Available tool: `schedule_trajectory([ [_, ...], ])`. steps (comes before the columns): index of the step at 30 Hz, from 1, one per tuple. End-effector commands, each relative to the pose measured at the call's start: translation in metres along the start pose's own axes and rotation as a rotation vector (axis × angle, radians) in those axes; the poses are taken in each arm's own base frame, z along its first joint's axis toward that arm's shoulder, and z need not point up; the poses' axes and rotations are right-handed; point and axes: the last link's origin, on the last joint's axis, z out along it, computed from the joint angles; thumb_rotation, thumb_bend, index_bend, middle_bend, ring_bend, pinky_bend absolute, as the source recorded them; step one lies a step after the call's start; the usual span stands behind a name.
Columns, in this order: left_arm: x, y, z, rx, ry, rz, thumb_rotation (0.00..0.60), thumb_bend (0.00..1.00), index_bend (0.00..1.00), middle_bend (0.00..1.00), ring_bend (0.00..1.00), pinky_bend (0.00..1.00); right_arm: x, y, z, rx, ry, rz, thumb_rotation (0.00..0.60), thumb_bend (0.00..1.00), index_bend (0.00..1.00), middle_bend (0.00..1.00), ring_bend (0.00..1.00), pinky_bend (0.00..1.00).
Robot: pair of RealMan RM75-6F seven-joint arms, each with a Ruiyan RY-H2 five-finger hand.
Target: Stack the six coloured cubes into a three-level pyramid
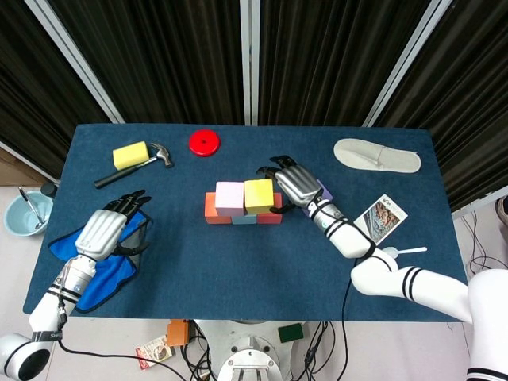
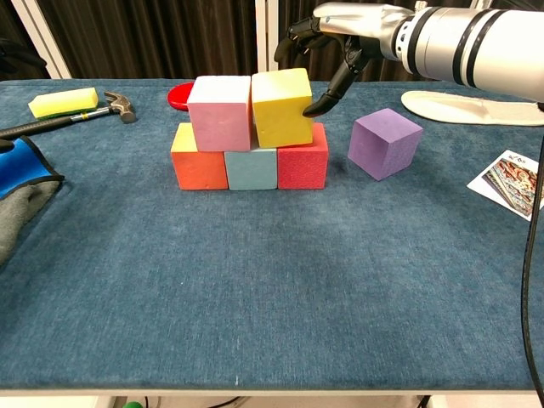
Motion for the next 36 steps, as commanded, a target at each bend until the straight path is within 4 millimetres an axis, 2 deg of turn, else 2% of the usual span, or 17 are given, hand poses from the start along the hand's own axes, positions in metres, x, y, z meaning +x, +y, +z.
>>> schedule_trajectory([
  [1, -0.0004, -0.0002, -0.0004, 0.0, 0.0, -0.003, 0.475, 0.19, 0.1, 0.04, 0.1, 0.23, -0.0012, -0.0013, 0.0004, 0.002, -0.002, 0.013, 0.6, 0.15, 0.25, 0.35, 0.07, 0.09],
  [23, -0.0038, -0.0029, 0.0002, 0.005, -0.012, -0.012, 0.467, 0.19, 0.1, 0.04, 0.1, 0.23, -0.009, 0.0007, 0.0035, -0.009, -0.02, 0.013, 0.6, 0.15, 0.25, 0.32, 0.07, 0.08],
  [36, -0.0045, -0.0017, 0.0032, 0.001, -0.014, -0.01, 0.467, 0.19, 0.1, 0.04, 0.1, 0.23, -0.0099, 0.0032, 0.0006, -0.023, -0.026, 0.014, 0.6, 0.14, 0.12, 0.21, 0.06, 0.03],
])
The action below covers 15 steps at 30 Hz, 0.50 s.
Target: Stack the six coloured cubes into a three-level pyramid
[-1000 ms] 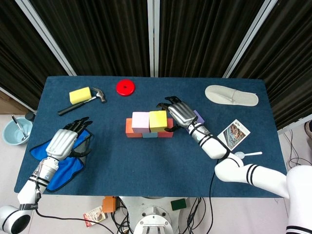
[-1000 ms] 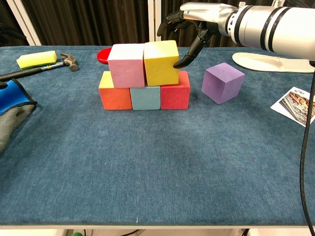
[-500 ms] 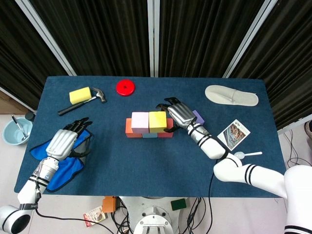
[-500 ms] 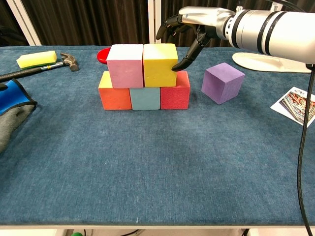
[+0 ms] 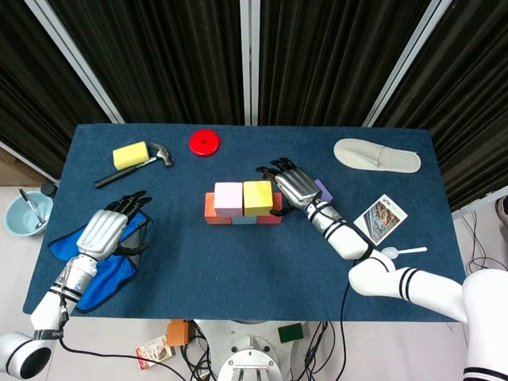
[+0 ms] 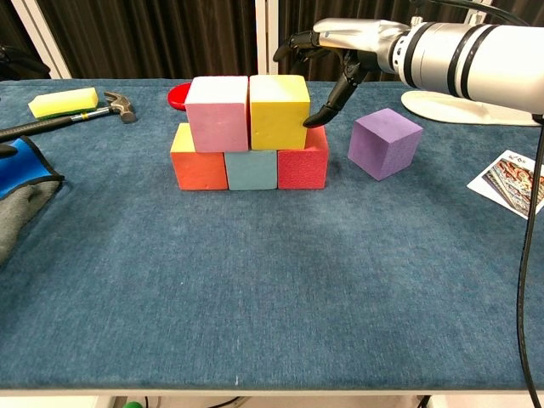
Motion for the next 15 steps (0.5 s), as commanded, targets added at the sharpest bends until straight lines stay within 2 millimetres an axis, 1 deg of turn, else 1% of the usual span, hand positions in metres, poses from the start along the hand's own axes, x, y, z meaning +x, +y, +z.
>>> schedule_trajectory([
  [1, 0.0, 0.0, 0.0, -0.001, 0.0, 0.0, 0.465, 0.19, 0.1, 0.04, 0.1, 0.23, 0.0, 0.0, -0.001, 0.0, 0.001, 0.0, 0.6, 0.14, 0.11, 0.2, 0.05, 0.02],
  [5, 0.0, 0.0, 0.0, -0.001, 0.0, -0.001, 0.463, 0.19, 0.1, 0.04, 0.1, 0.23, 0.002, -0.003, -0.004, 0.008, 0.005, -0.006, 0.6, 0.13, 0.06, 0.14, 0.02, 0.0],
  [7, 0.0, 0.001, 0.0, -0.002, 0.001, -0.001, 0.462, 0.19, 0.1, 0.04, 0.1, 0.23, 0.005, -0.005, -0.008, 0.014, 0.014, -0.01, 0.6, 0.11, 0.02, 0.11, 0.0, 0.0],
  [8, 0.0, 0.001, 0.0, -0.003, 0.001, -0.001, 0.47, 0.19, 0.1, 0.04, 0.1, 0.23, 0.006, -0.007, -0.01, 0.017, 0.019, -0.011, 0.6, 0.1, 0.01, 0.09, 0.0, 0.0],
  [10, 0.001, 0.001, 0.0, -0.004, 0.002, 0.0, 0.476, 0.19, 0.1, 0.04, 0.1, 0.23, 0.01, -0.011, -0.014, 0.024, 0.025, -0.012, 0.6, 0.08, 0.0, 0.06, 0.0, 0.0],
  [12, 0.001, 0.002, 0.001, -0.007, 0.002, 0.0, 0.462, 0.19, 0.1, 0.04, 0.1, 0.23, 0.012, -0.018, -0.016, 0.037, 0.024, -0.012, 0.6, 0.07, 0.0, 0.03, 0.0, 0.0],
  [15, 0.002, 0.004, 0.002, -0.011, 0.004, -0.003, 0.468, 0.19, 0.1, 0.04, 0.1, 0.23, 0.011, -0.031, -0.011, 0.059, 0.019, -0.035, 0.6, 0.07, 0.0, 0.0, 0.0, 0.0],
])
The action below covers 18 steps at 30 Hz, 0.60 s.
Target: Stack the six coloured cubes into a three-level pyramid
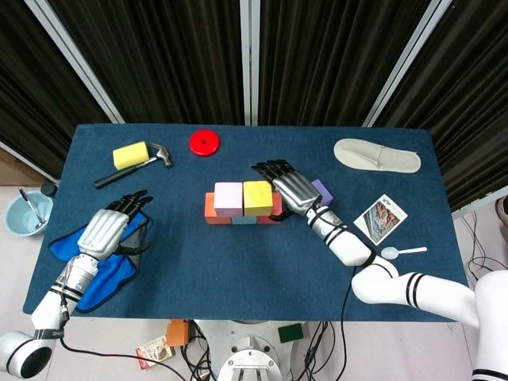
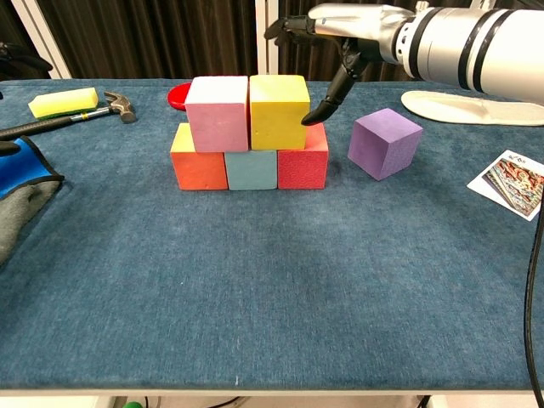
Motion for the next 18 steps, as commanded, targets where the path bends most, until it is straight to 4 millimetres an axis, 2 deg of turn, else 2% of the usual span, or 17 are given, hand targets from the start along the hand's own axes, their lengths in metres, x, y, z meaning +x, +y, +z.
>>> schedule_trajectory([
  [1, 0.001, 0.002, 0.001, -0.004, 0.002, -0.002, 0.468, 0.19, 0.1, 0.04, 0.1, 0.23, 0.002, -0.015, 0.006, 0.02, 0.004, -0.026, 0.6, 0.07, 0.0, 0.0, 0.0, 0.0],
  [4, 0.001, 0.003, 0.0, -0.008, 0.004, -0.003, 0.479, 0.19, 0.1, 0.04, 0.1, 0.23, -0.002, -0.026, 0.015, 0.025, 0.008, -0.046, 0.6, 0.07, 0.0, 0.0, 0.0, 0.0],
  [8, 0.0, 0.001, -0.001, -0.001, 0.0, -0.002, 0.465, 0.19, 0.1, 0.04, 0.1, 0.23, -0.009, -0.036, 0.026, 0.018, 0.005, -0.047, 0.6, 0.07, 0.0, 0.0, 0.0, 0.0],
  [18, 0.001, 0.0, -0.002, 0.0, 0.003, -0.006, 0.467, 0.19, 0.1, 0.04, 0.1, 0.23, -0.019, -0.052, 0.044, 0.023, -0.003, -0.064, 0.6, 0.07, 0.0, 0.0, 0.0, 0.0],
])
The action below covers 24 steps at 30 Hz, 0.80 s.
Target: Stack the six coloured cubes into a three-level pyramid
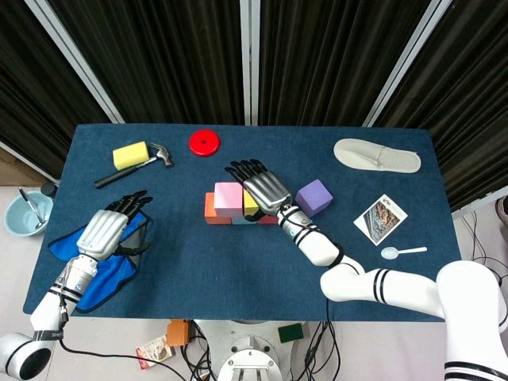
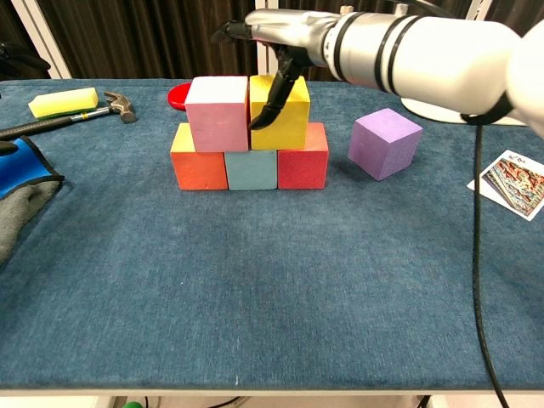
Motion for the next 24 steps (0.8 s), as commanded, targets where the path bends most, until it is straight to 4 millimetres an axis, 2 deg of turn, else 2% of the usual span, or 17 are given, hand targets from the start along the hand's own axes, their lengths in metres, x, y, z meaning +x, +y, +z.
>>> schedule_trajectory([
  [1, 0.0, 0.0, 0.0, -0.002, 0.002, -0.001, 0.464, 0.19, 0.1, 0.04, 0.1, 0.23, -0.003, -0.006, 0.006, 0.006, -0.003, -0.006, 0.6, 0.07, 0.0, 0.0, 0.0, 0.0],
  [11, 0.001, -0.001, -0.001, 0.002, 0.002, -0.003, 0.476, 0.19, 0.1, 0.04, 0.1, 0.23, -0.01, -0.018, 0.023, 0.005, -0.003, -0.038, 0.6, 0.07, 0.0, 0.01, 0.0, 0.0],
  [19, 0.0, -0.004, -0.003, 0.006, 0.001, -0.001, 0.455, 0.19, 0.1, 0.04, 0.1, 0.23, -0.01, -0.015, 0.026, -0.008, -0.001, -0.061, 0.6, 0.07, 0.0, 0.01, 0.0, 0.0],
  [24, 0.0, -0.004, -0.004, 0.005, 0.004, -0.004, 0.466, 0.19, 0.1, 0.04, 0.1, 0.23, -0.012, -0.013, 0.026, -0.016, -0.007, -0.063, 0.6, 0.07, 0.0, 0.01, 0.0, 0.0],
])
